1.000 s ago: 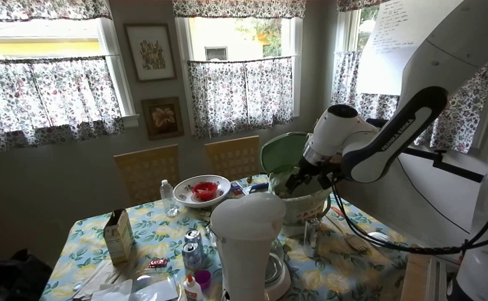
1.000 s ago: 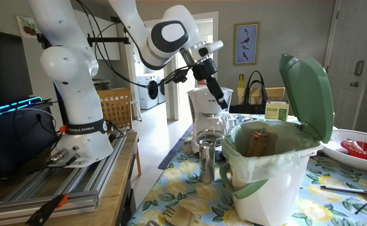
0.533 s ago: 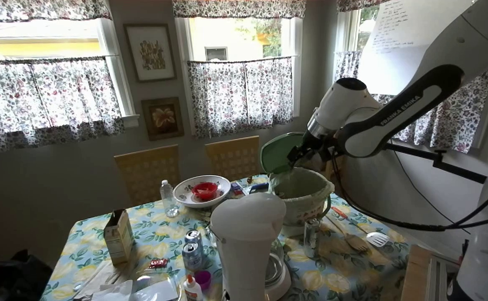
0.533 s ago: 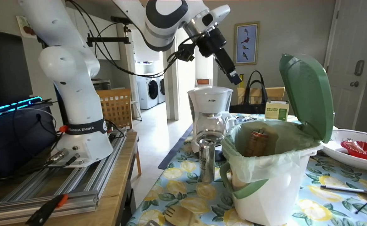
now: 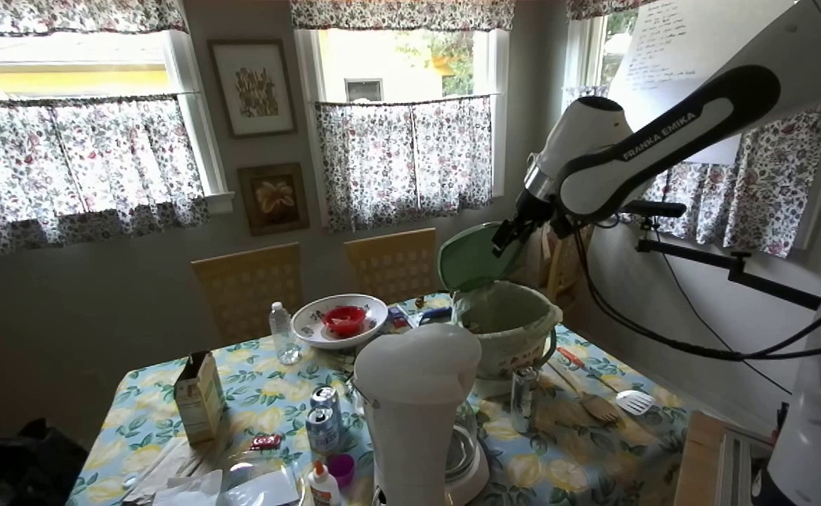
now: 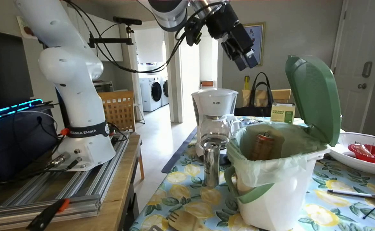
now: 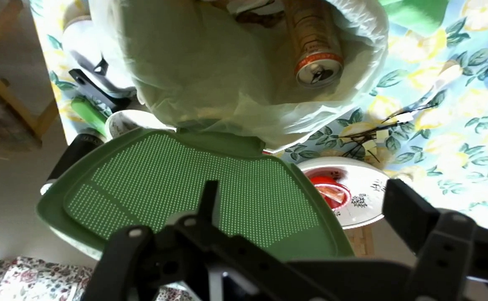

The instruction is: Remove the can from the rubbish bin

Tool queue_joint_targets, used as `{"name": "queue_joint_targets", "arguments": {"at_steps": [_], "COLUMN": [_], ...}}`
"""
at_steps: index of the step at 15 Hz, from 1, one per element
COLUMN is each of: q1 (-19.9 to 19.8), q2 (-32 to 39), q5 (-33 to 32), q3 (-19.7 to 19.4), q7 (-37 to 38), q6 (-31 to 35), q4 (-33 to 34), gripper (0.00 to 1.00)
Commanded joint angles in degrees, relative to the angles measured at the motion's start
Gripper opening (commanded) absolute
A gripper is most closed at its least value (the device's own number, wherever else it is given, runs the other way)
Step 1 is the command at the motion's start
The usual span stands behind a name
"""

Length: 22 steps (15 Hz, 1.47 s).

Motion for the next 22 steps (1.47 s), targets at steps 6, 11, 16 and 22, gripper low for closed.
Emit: {"name": "queue_joint_targets", "arguments": {"at_steps": [6, 11, 16, 22], "q1": [-2.44, -3.32, -3.18, -2.86], "q2": [1.36, 4.49, 9.58, 15.08], "q5": [5.40, 3.39, 5.10, 13.10], "q3": [-0.79, -1.40, -2.29, -2.51], "q7": [-24.20, -33.07, -41.27, -51.67], "q6": [-12.99, -12.91, -8.51, -3.92], "q4": [9.16, 12.81, 15.10, 18.02], "gripper": [1.00, 1.00, 1.00, 1.00]}}
